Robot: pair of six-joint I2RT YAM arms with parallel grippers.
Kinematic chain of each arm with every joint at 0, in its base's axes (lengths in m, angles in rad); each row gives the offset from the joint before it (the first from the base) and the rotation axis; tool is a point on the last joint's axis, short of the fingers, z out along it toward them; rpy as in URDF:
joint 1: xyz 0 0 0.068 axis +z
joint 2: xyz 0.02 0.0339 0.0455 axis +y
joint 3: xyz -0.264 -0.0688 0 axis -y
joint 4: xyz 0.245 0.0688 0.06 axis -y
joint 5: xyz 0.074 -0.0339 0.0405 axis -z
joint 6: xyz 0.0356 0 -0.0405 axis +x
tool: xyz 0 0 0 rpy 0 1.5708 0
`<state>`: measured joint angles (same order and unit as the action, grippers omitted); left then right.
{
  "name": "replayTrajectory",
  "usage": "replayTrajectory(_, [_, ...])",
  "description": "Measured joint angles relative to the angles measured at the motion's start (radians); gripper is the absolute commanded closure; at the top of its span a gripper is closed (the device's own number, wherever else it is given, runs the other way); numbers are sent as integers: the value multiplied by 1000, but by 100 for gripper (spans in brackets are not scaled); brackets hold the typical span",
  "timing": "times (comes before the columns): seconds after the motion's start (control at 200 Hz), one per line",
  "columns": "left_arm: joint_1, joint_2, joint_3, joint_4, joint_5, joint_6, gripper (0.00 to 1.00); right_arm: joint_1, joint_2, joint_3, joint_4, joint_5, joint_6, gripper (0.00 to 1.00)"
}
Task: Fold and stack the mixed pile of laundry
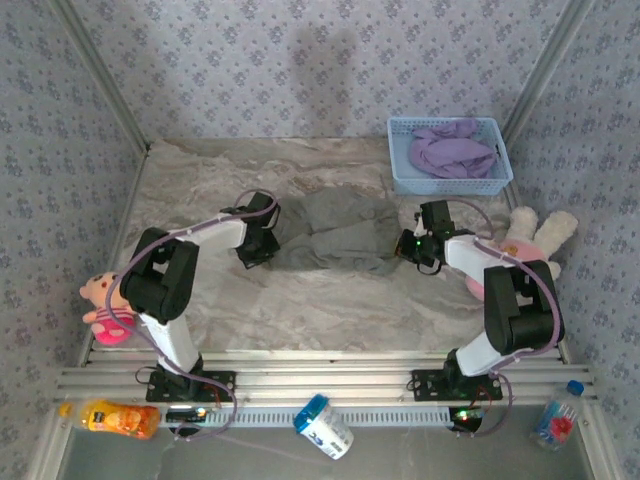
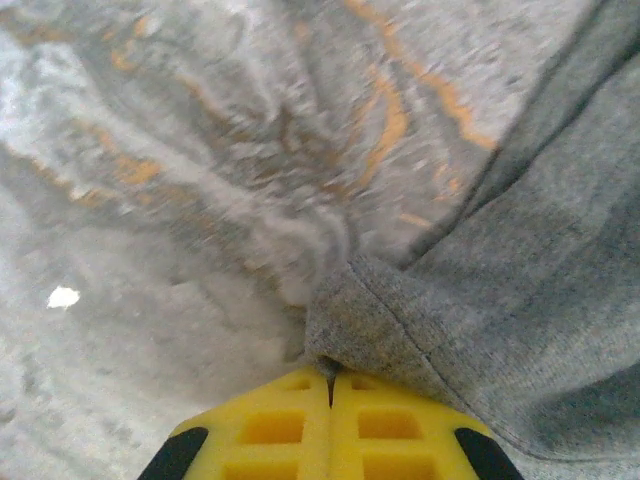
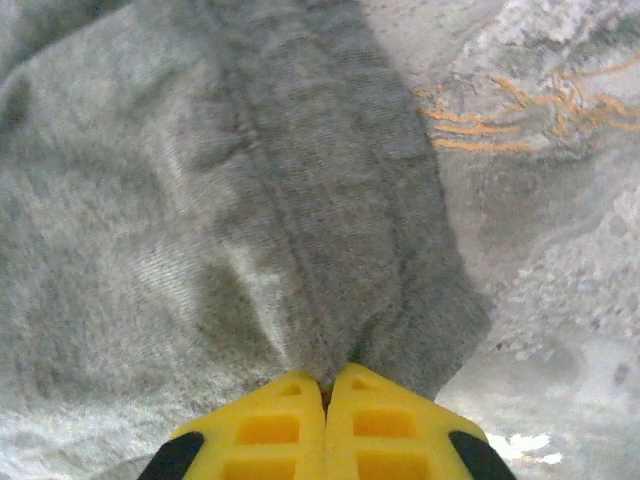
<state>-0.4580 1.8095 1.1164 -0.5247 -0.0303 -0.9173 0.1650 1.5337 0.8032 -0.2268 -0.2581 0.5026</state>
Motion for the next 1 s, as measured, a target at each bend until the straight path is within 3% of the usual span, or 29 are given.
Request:
replayTrajectory(0.26, [65,-67,25,0,7,21,100,6,-108,221,-225,46,-26,100])
replayTrajectory(0.585, [115,-255,346,-43,-5,125,100,29,-133,637,-489,60,-33,100])
replayTrajectory(0.75, [123,-337,352,-47,-47,152,100,53,-116,765,-603,55,-49,100])
replayTrajectory(0.869, [137,-321,294,-42,-54,158,100,56,1,809,-630,45,-79,100])
replayTrajectory(0.914, [140,-303,256,-42,-57,157,100,61,66,807,-621,45,-88,88])
replayTrajectory(0.964, [140,-276,209,-44,-57,150,100,67,144,789,-601,44,-93,64])
replayTrajectory(1.004, [140,-253,169,-49,-58,144,100,71,196,772,-591,43,-98,57])
